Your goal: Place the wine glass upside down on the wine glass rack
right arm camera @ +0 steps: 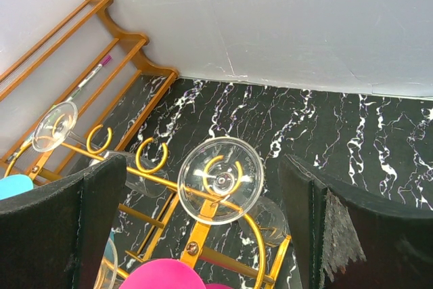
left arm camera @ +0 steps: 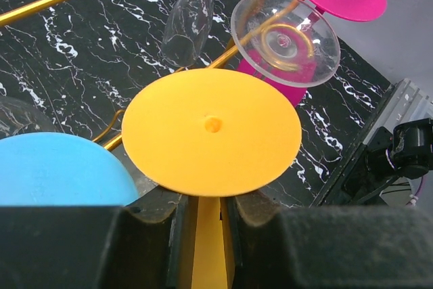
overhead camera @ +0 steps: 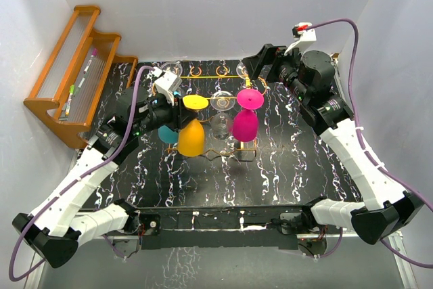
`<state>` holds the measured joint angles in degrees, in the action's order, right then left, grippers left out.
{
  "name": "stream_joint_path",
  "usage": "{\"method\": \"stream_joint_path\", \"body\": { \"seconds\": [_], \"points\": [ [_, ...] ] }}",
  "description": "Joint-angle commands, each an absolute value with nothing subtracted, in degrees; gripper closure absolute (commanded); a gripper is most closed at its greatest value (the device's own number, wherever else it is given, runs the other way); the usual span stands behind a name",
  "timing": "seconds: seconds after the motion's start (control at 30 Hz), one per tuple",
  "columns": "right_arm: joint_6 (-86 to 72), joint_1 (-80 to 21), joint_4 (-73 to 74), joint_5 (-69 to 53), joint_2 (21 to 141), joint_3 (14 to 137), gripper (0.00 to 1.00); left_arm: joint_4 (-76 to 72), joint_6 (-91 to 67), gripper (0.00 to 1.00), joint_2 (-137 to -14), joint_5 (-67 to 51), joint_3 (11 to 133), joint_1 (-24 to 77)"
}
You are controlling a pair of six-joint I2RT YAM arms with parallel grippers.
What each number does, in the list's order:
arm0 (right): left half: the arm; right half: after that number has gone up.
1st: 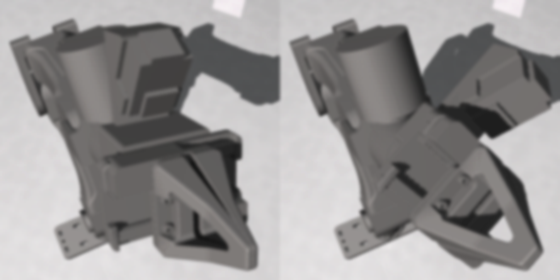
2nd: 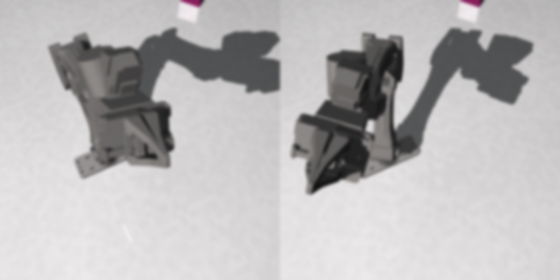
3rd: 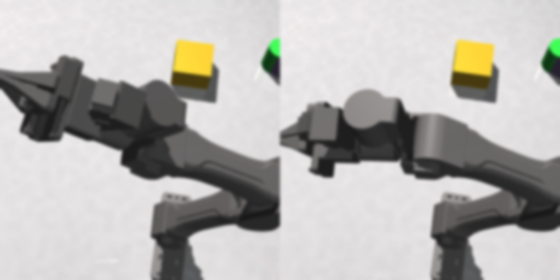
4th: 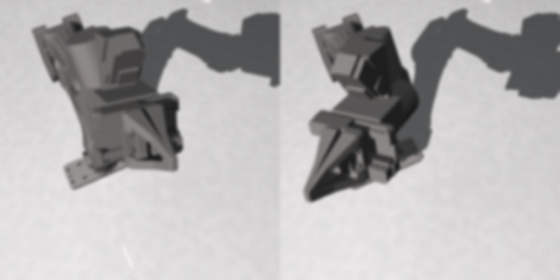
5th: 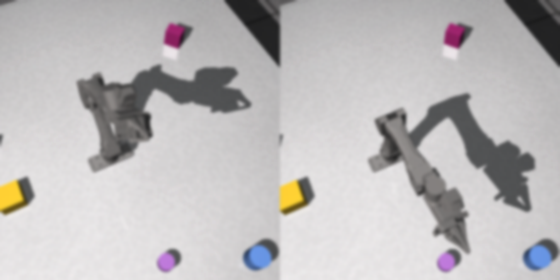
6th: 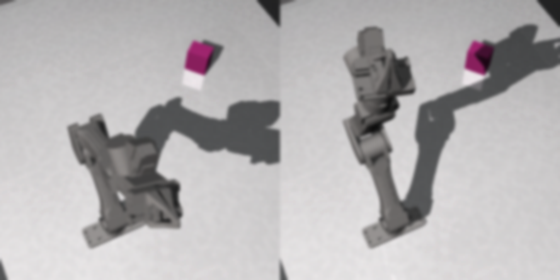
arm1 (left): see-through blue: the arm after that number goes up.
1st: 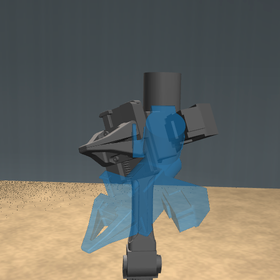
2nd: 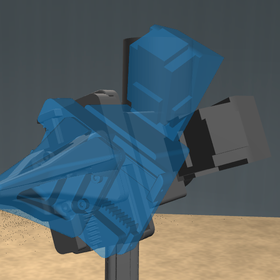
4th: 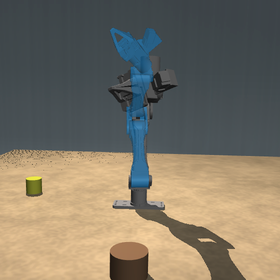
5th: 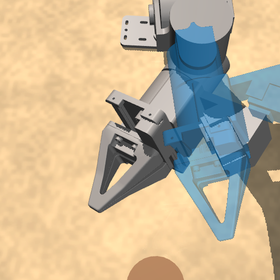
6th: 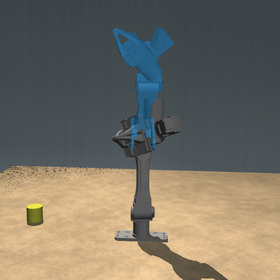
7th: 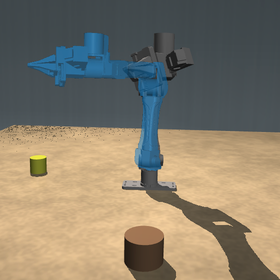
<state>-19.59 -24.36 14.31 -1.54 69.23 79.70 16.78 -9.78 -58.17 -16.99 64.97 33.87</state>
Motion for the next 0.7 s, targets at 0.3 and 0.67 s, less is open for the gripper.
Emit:
{"method": "stream_joint_path", "body": {
  "seconds": [0.3,0.67],
  "points": [
    [-20.04,-24.17,10.46,-2.34,67.27,79.56,0.02,15.83,-9.29,0.62,-56.52,-17.49,66.18,33.93],
    [-20.43,-24.18,9.89,-2.36,66.79,78.56,0.02,16.08,-8.79,0.6,-56.25,-16.78,66.49,33.93]
  ]
}}
